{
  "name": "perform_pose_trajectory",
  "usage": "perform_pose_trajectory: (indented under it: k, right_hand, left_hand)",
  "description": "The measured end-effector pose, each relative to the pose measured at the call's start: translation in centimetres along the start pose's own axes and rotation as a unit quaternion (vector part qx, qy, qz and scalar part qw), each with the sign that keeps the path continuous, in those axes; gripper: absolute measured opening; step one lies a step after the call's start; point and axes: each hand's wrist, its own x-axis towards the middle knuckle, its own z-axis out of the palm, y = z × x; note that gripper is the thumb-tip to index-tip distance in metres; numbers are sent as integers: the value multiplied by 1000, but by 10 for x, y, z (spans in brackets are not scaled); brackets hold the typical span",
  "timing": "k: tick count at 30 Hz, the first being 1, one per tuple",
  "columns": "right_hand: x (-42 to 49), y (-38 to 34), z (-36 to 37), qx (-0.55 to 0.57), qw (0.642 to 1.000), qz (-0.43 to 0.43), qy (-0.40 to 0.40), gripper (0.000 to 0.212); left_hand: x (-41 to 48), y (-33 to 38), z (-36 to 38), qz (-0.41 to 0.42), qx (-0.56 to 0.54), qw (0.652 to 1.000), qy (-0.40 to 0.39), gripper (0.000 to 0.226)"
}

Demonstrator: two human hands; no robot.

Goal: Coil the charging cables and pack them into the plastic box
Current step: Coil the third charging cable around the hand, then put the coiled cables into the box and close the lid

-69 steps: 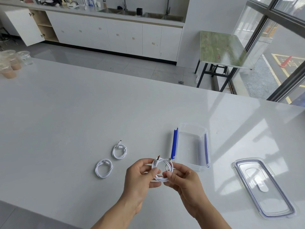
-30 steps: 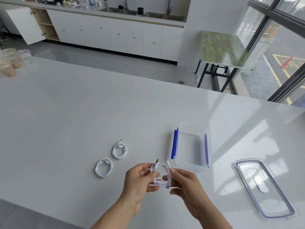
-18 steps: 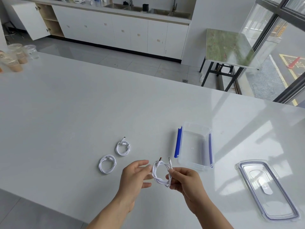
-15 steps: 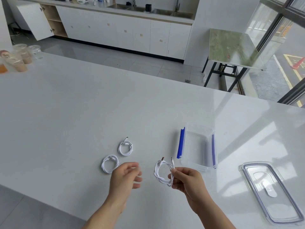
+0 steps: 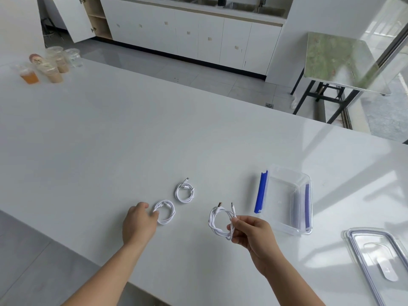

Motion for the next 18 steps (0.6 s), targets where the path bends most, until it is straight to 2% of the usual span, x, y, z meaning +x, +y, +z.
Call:
perform_pose_trajectory:
  k: [2,7,10,12,14,18]
  right_hand:
    - [2,-2,4,1,1000,1,-3,15]
    - [6,-5,8,2,1000,-1,-8,16]
    - [8,-7,8,5,1000,-3,-9,16]
    - [9,-8,7,6,1000,-5,-9,16]
    - [10,-9,5,8,1000,-5,-8,16]
    - [9,-10,1,14,1000,-10,-8,16]
  left_hand:
    - [7,5,2,-4,23,1000,-9,37]
    - [14,15,-1,27,79,997,-10,10]
    - [16,16,-3,17,96,995,-19,19]
    - [16,15,-3,13,82,996,-23,21]
    - [16,12,-4,1,49,999,-25,12]
    - [6,17,-10,-41,-56,996,-51,5]
